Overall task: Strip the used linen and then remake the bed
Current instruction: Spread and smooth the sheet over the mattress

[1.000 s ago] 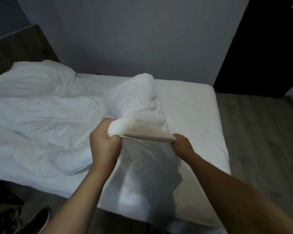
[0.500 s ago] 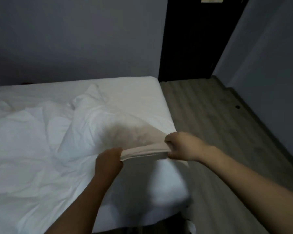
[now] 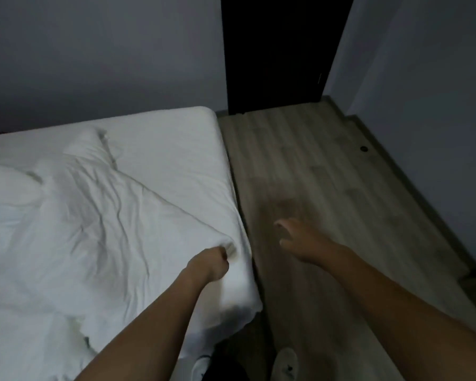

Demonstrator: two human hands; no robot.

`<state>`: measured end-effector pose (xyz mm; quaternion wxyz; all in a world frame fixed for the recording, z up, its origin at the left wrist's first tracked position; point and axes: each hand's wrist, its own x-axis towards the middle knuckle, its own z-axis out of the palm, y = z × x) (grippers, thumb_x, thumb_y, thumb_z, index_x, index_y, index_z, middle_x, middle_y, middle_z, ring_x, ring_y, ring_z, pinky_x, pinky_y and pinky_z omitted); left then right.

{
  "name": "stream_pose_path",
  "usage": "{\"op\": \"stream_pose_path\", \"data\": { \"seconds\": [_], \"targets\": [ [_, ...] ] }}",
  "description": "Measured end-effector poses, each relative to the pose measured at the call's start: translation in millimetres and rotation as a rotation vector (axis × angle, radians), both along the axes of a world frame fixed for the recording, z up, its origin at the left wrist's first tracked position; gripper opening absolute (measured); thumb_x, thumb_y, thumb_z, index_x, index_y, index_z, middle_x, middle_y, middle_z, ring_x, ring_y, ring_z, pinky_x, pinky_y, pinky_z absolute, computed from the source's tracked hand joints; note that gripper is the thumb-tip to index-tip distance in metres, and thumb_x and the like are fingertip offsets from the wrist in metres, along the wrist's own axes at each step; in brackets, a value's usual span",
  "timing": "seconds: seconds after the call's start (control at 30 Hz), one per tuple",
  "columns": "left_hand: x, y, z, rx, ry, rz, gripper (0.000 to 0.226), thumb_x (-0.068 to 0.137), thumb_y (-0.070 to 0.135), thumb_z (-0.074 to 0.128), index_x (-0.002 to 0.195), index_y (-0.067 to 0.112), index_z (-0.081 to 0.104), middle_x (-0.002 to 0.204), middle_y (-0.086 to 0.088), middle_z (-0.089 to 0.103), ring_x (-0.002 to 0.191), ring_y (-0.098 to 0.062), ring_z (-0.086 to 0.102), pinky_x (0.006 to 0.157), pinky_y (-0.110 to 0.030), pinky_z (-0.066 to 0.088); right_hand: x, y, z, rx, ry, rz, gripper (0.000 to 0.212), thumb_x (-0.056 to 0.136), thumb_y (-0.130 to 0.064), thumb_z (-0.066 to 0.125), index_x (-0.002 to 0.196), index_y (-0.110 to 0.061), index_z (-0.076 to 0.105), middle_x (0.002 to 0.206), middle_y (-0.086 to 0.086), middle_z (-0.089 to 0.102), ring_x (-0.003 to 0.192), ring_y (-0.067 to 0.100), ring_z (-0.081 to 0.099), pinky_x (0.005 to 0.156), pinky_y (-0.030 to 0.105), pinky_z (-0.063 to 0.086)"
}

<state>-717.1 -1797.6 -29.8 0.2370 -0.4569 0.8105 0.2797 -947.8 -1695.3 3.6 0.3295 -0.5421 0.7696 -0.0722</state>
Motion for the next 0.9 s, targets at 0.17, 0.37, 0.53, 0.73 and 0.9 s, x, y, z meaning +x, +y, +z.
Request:
{"op": "stream_pose_path", "data": {
  "seconds": [0.17,0.37,0.53,0.73,0.9],
  "targets": [
    [-70,4,19,-0.11,-0.134,-0.169,0.037,0.094,0.029,0.042,0.128,0.017,0.053,0.132,-0.006,0.056,0.119,-0.027,0.054,0.095,-0.036,0.044,-59,-21,9,-0.043,-0.004,0.006,0.062,0.09,-0.025,0.053,0.148,-0.013,0.035,0.152,0.011,0.032,0.14,0.024,0.031,0.115,0.035,0.028],
    [-92,-72,8,-0.077,-0.195,0.063,0.033,0.092,0.023,0.04,0.115,0.008,0.057,0.122,-0.009,0.06,0.111,-0.027,0.057,0.088,-0.035,0.047,-111,-85,5,-0.088,-0.053,0.059,0.053,0.094,-0.018,0.05,0.146,-0.018,0.037,0.151,0.006,0.033,0.137,0.025,0.036,0.112,0.035,0.032],
    [-139,-137,-22,-0.002,-0.209,0.215,0.036,0.09,0.021,0.039,0.122,0.013,0.054,0.128,-0.006,0.057,0.114,-0.024,0.056,0.085,-0.032,0.044,-171,-170,14,-0.053,0.025,0.165,0.057,0.092,-0.016,0.052,0.146,-0.012,0.036,0.149,0.012,0.034,0.137,0.025,0.036,0.112,0.031,0.031],
    [-179,-216,-28,0.044,-0.095,0.422,0.033,0.091,0.027,0.042,0.119,0.013,0.056,0.124,-0.006,0.059,0.112,-0.025,0.057,0.082,-0.034,0.045,-202,-287,35,-0.018,0.162,0.425,0.062,0.091,-0.02,0.051,0.149,-0.017,0.031,0.154,0.009,0.031,0.141,0.022,0.03,0.115,0.029,0.025],
    [-161,-257,-33,0.058,-0.041,0.711,0.033,0.091,0.028,0.041,0.119,0.014,0.052,0.126,-0.005,0.057,0.111,-0.025,0.055,0.08,-0.032,0.042,-171,-384,23,-0.076,0.107,0.674,0.057,0.092,-0.017,0.05,0.147,-0.023,0.034,0.149,0.001,0.035,0.133,0.021,0.038,0.109,0.029,0.032]
  ]
}}
